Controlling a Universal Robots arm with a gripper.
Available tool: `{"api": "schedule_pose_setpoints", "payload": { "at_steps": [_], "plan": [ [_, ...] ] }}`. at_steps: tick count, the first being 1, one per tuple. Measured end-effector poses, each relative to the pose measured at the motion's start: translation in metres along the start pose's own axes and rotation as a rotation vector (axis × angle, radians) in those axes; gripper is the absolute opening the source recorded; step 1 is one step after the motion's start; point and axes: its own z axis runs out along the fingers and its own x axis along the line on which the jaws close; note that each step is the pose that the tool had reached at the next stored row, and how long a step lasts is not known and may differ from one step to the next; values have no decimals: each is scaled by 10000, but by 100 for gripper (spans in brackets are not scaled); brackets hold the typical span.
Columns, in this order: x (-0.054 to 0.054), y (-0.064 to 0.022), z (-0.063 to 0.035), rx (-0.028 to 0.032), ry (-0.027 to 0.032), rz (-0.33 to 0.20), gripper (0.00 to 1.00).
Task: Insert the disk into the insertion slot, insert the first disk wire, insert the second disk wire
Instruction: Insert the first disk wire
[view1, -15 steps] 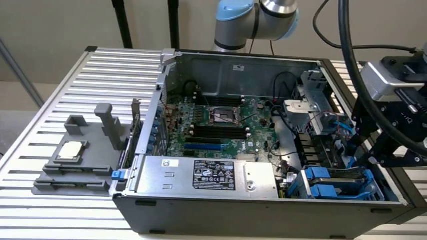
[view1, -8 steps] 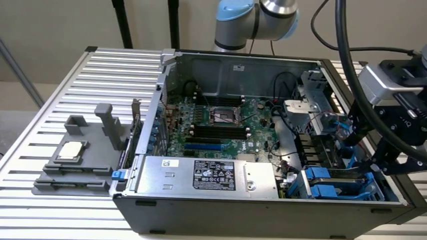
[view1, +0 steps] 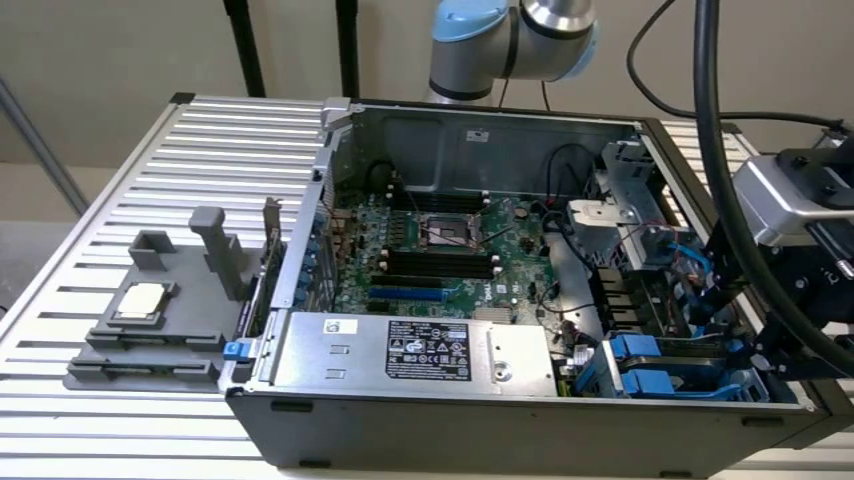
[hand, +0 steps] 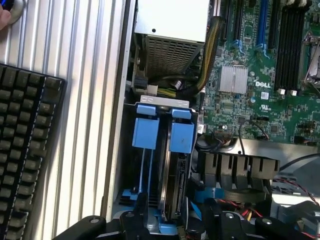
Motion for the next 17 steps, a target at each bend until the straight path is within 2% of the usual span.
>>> {"api": "schedule_pose_setpoints", "payload": {
  "at_steps": [5,7,10,13,17],
  "plan": [
    [12,-67,34,-2,-70,-105,55],
    [15,-95,43,-1,-124,-149,55],
    [18,-126,54,7,-274,-228,55],
    [21,-149,59,15,-459,-335,55],
    [23,-176,61,10,-588,-510,55]
  ]
}}
